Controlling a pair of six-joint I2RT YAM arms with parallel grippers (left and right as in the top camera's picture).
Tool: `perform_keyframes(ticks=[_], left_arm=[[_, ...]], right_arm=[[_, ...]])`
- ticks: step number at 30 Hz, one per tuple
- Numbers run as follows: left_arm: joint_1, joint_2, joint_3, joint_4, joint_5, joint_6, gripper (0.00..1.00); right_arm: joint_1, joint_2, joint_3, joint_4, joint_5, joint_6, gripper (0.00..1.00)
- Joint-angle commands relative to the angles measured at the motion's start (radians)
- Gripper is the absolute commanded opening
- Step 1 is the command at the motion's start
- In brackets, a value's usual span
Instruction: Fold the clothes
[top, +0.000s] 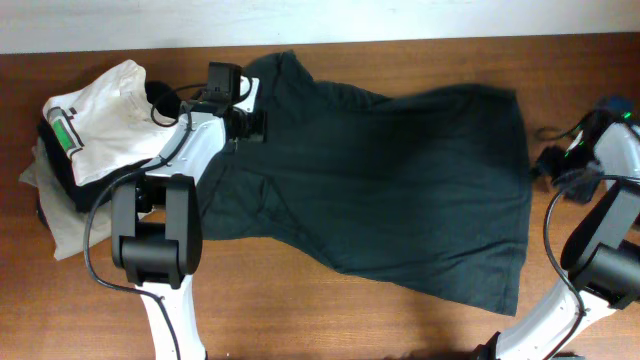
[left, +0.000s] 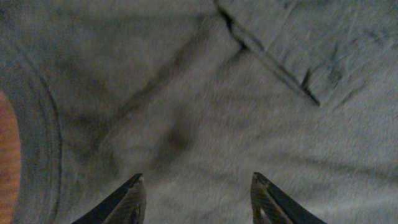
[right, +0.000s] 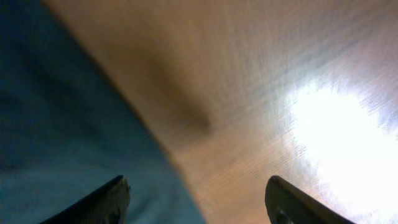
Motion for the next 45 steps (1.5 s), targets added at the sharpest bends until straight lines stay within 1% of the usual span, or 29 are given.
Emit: perform_keyframes(ticks=[1, 4, 6, 9, 11, 12, 14, 15, 17, 19, 20, 22, 23, 24, 25, 28, 29, 30, 31, 32, 34, 35, 37, 38, 40, 41, 43, 44, 45], left_arm=[[-0.002, -0.011, 0.016, 0.047, 0.016, 0.063, 0.48], [-0.003, 0.033, 0.016, 0.148, 0.042, 0.103, 0.32], [-0.003, 0.098, 0.017, 0.210, 0.036, 0.103, 0.22], [0.025, 0.160, 0.016, 0.192, -0.104, 0.094, 0.13], [0.080, 0.158, 0.031, 0.188, -0.219, 0.029, 0.12], [0.108, 0.158, 0.046, 0.181, -0.204, -0.003, 0.12], [0.132, 0.158, 0.117, 0.104, -0.118, -0.005, 0.12], [0.129, 0.157, 0.167, 0.060, -0.067, -0.004, 0.17], [0.117, 0.136, 0.306, -0.077, 0.019, -0.003, 0.37], [0.101, 0.099, 0.435, -0.225, 0.018, 0.037, 0.42], [0.087, 0.047, 0.536, -0.365, 0.018, 0.081, 0.48], [0.072, -0.060, 0.643, -0.575, -0.005, 0.099, 0.48], [0.072, -0.130, 0.669, -0.672, -0.030, 0.099, 0.50], [0.072, -0.191, 0.670, -0.751, -0.040, 0.098, 0.60], [0.072, -0.238, 0.670, -0.831, -0.043, 0.098, 0.63], [0.078, -0.279, 0.643, -1.157, -0.047, 0.090, 0.63], [0.089, -0.279, 0.580, -1.208, -0.046, 0.090, 0.63], [0.100, -0.280, 0.500, -1.207, -0.045, 0.056, 0.63], [0.116, -0.279, 0.350, -1.170, -0.040, 0.018, 0.63], [0.123, -0.279, 0.255, -1.139, -0.016, 0.000, 0.63], [0.128, -0.279, -0.079, -0.958, 0.086, -0.001, 0.63], [0.128, -0.279, -0.197, -0.869, 0.109, -0.015, 0.63], [0.128, -0.279, -0.349, -0.723, 0.109, -0.086, 0.63], [0.128, -0.279, -0.460, -0.600, 0.108, -0.161, 0.62], [0.128, -0.279, -0.570, -0.435, 0.096, -0.229, 0.61], [0.128, -0.279, -0.613, -0.358, 0.096, -0.229, 0.55], [0.128, -0.279, -0.628, -0.339, 0.086, -0.240, 0.47], [0.128, -0.280, -0.622, -0.345, 0.105, -0.248, 0.47], [0.128, -0.286, -0.612, -0.347, 0.127, -0.261, 0.51]], right_arm=[[0.017, -0.007, 0.231, -0.135, -0.329, -0.018, 0.72], [0.074, -0.008, 0.314, -0.232, -0.441, -0.025, 0.70], [0.143, -0.008, 0.314, -0.270, -0.436, -0.052, 0.70], [0.208, -0.007, 0.313, -0.282, -0.417, -0.052, 0.70], [0.229, -0.007, 0.301, -0.308, -0.307, -0.051, 0.70], [0.238, -0.006, 0.273, -0.317, -0.280, -0.051, 0.70], [0.245, -0.006, 0.138, -0.320, -0.258, -0.034, 0.70], [0.245, -0.006, 0.047, -0.301, -0.207, -0.008, 0.70], [0.223, -0.006, -0.089, -0.209, -0.198, -0.011, 0.69], [0.209, -0.006, -0.102, -0.198, -0.201, -0.037, 0.69], [0.197, -0.023, -0.100, -0.216, -0.223, -0.045, 0.69], [0.185, -0.077, -0.099, -0.230, -0.230, -0.044, 0.69], [0.185, -0.132, -0.099, -0.246, -0.232, -0.044, 0.70], [0.185, -0.175, -0.099, -0.269, -0.234, -0.043, 0.70], [0.185, -0.232, -0.099, -0.316, -0.235, -0.040, 0.70], [0.185, -0.335, -0.102, -0.431, -0.238, -0.040, 0.75], [0.185, -0.333, -0.121, -0.423, -0.238, -0.040, 0.75], [0.185, -0.333, -0.172, -0.398, -0.238, -0.040, 0.75], [0.185, -0.333, -0.235, -0.364, -0.238, -0.040, 0.76], [0.185, -0.333, -0.306, -0.308, -0.238, -0.040, 0.76], [0.185, -0.333, -0.426, -0.170, -0.240, -0.040, 0.76], [0.184, -0.333, -0.435, -0.154, -0.243, -0.040, 0.76], [0.185, -0.333, -0.435, -0.137, -0.246, -0.040, 0.76], [0.184, -0.333, -0.435, -0.119, -0.246, -0.037, 0.77], [0.184, -0.333, -0.435, -0.105, -0.246, -0.013, 0.78], [0.184, -0.333, -0.435, -0.089, -0.246, -0.013, 0.78], [0.184, -0.333, -0.435, -0.063, -0.245, -0.002, 0.78], [0.184, -0.333, -0.435, -0.041, -0.246, -0.002, 0.78], [0.184, -0.333, -0.435, -0.031, -0.246, -0.002, 0.79]])
